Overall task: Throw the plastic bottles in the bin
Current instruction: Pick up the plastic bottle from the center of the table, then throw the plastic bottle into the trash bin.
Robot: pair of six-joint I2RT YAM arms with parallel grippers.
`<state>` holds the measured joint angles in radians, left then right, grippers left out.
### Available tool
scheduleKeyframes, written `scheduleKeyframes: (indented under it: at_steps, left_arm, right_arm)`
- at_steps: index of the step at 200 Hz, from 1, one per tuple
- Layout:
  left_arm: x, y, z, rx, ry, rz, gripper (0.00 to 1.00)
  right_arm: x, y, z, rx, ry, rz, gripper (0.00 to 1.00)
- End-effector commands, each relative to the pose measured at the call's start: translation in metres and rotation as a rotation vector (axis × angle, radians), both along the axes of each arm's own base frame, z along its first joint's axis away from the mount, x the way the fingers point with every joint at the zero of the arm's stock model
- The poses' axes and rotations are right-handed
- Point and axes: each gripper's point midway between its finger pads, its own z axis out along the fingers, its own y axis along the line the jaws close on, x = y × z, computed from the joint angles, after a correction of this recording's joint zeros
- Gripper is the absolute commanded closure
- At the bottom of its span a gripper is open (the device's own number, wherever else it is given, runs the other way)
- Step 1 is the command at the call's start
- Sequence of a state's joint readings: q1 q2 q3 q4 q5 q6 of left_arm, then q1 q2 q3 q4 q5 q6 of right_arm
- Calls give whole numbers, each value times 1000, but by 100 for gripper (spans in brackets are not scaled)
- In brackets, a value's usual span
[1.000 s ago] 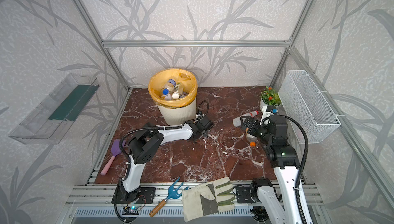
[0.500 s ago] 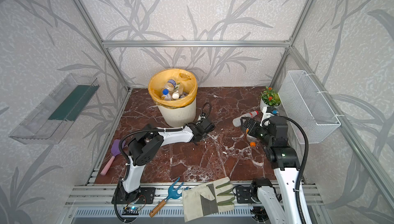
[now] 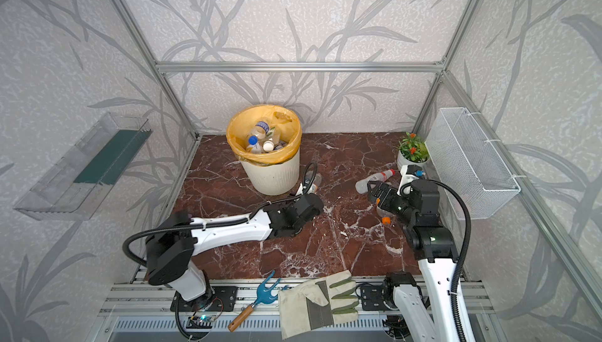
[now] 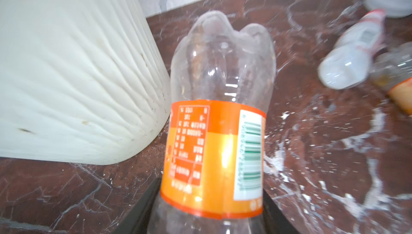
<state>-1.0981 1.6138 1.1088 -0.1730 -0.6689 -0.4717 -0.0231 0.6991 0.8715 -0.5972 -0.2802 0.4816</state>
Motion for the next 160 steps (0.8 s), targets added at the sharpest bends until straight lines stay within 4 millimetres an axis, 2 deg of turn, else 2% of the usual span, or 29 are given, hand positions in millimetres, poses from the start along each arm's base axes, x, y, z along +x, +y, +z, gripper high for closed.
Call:
scheduleKeyframes:
  at_steps: [1, 11, 34, 62, 80, 97, 112, 114, 117, 129, 140, 152, 160]
  left_arm:
    - [-14, 17, 58, -62, -133, 25, 51]
    - [-26, 25, 84, -89, -182, 19, 52]
    - [-45, 50, 129, -115, -270, 39, 53]
    - [-48, 80, 174, -131, -332, 66, 52]
    - [-33, 93, 196, -169, -286, 48, 52]
    - [-11, 105, 220, -198, -284, 42, 53]
    - [15, 110, 239, -205, -267, 20, 52]
    - [19, 110, 237, -199, -252, 17, 52]
    - [24, 114, 245, -207, -248, 20, 52]
    - [53, 116, 248, -207, -176, 19, 52]
    - [69, 116, 247, -198, -114, 19, 50]
    - [78, 110, 243, -170, -75, 9, 36]
    - [80, 108, 240, -165, -56, 9, 30]
  right_arm:
    - [-4, 2, -1, 9, -2, 15, 1]
    - [-5, 3, -2, 11, 3, 19, 1]
    - [-9, 3, -9, 13, 15, 19, 1]
    - [-13, 4, -15, 21, 26, 21, 1]
    - [-14, 6, -16, 32, 28, 27, 1]
    - [-15, 7, -13, 40, 21, 30, 1]
    - [-16, 8, -10, 43, 13, 30, 1]
    - [-16, 8, -9, 43, 11, 30, 1]
    - [-16, 8, -9, 45, 10, 31, 1]
    - [-18, 8, -6, 47, 2, 31, 1]
    - [-19, 8, -4, 48, 0, 32, 1]
    - [-22, 8, -2, 41, -2, 31, 1]
    - [-24, 6, -2, 33, -3, 24, 1]
